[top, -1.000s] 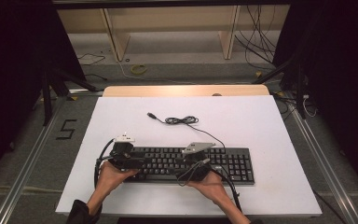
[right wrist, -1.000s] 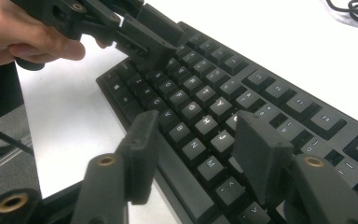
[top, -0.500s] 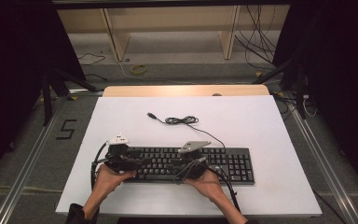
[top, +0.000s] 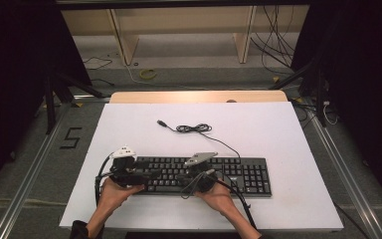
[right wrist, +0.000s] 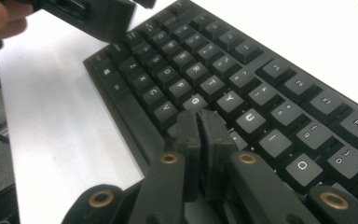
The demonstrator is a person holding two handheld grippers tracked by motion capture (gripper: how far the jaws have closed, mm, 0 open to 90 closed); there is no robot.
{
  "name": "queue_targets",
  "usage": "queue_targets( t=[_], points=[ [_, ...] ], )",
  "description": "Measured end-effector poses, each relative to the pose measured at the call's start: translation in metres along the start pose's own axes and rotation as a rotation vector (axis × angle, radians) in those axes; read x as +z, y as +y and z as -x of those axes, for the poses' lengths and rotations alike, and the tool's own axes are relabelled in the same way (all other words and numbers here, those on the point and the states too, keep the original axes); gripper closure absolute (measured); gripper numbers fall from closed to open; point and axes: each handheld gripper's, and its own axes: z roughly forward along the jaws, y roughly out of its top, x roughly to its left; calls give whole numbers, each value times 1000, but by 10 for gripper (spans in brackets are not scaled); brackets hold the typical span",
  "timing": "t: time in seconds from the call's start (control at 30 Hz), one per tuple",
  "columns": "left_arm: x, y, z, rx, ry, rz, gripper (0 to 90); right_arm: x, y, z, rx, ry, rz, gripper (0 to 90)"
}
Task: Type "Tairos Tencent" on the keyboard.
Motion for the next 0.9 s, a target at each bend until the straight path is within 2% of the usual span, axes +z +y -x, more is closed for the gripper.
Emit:
queue_targets(
  t=[0.9],
  points=[
    [-6, -8, 2, 0, -4, 22, 335, 14, -4, 2, -11, -23, -48, 900]
  ],
)
